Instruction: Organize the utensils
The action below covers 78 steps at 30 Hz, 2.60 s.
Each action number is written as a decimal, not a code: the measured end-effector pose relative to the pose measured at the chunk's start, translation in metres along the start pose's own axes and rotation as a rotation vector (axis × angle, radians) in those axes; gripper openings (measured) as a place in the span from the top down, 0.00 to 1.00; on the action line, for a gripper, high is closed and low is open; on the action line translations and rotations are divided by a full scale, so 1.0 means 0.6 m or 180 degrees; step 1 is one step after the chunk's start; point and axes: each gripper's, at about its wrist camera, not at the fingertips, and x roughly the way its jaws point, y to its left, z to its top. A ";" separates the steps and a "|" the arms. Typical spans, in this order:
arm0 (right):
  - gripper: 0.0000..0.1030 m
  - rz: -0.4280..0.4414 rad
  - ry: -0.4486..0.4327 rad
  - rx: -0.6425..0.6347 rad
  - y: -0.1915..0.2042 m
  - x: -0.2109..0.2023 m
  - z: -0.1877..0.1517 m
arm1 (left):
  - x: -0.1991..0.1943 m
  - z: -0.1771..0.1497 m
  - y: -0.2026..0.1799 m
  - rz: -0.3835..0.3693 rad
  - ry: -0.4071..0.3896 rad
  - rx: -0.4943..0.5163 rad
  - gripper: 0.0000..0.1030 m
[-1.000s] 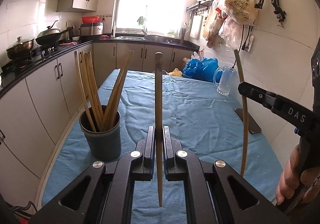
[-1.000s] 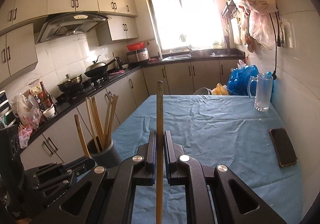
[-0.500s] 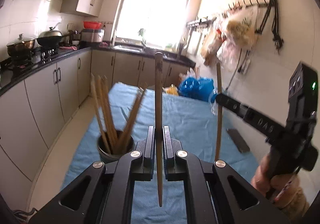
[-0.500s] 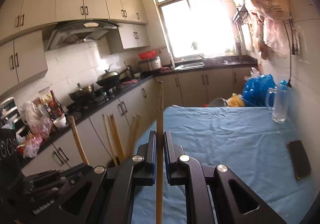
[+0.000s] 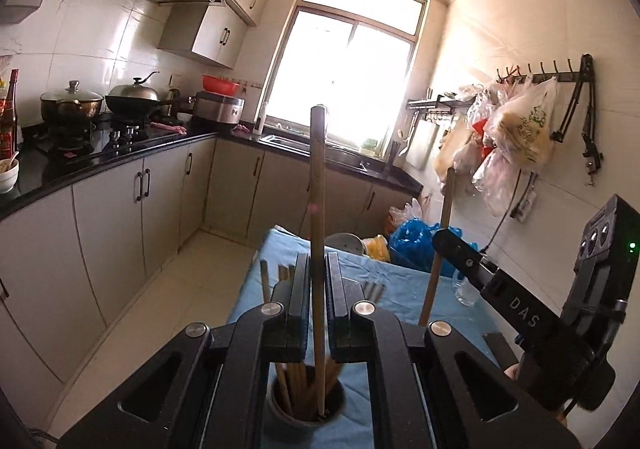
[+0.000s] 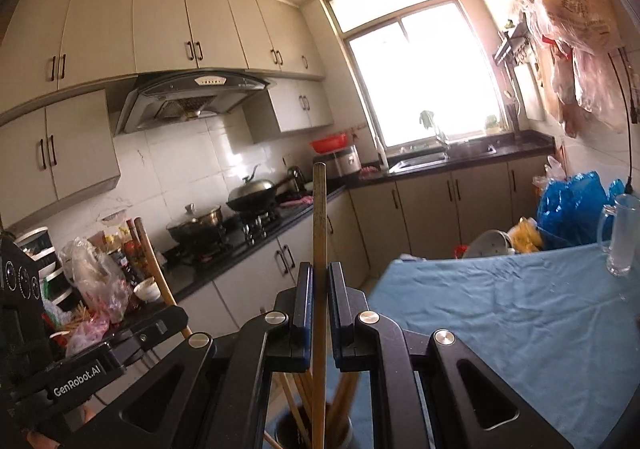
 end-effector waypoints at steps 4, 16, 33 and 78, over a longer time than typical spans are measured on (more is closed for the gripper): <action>0.92 -0.0096 -0.0107 -0.0066 0.009 0.041 -0.013 | 0.036 -0.006 0.012 0.0019 0.0066 0.0016 0.94; 0.92 -0.0208 0.0046 -0.0203 0.010 0.097 -0.062 | 0.102 -0.053 0.035 -0.0022 0.0419 -0.0029 0.94; 0.67 -0.0231 0.0017 -0.0198 0.003 0.064 -0.065 | 0.094 -0.077 0.046 0.0057 0.0576 -0.0099 0.93; 0.28 -0.0733 0.0619 0.0202 -0.126 -0.117 -0.184 | -0.076 -0.181 -0.044 0.1556 -0.0281 0.0324 0.00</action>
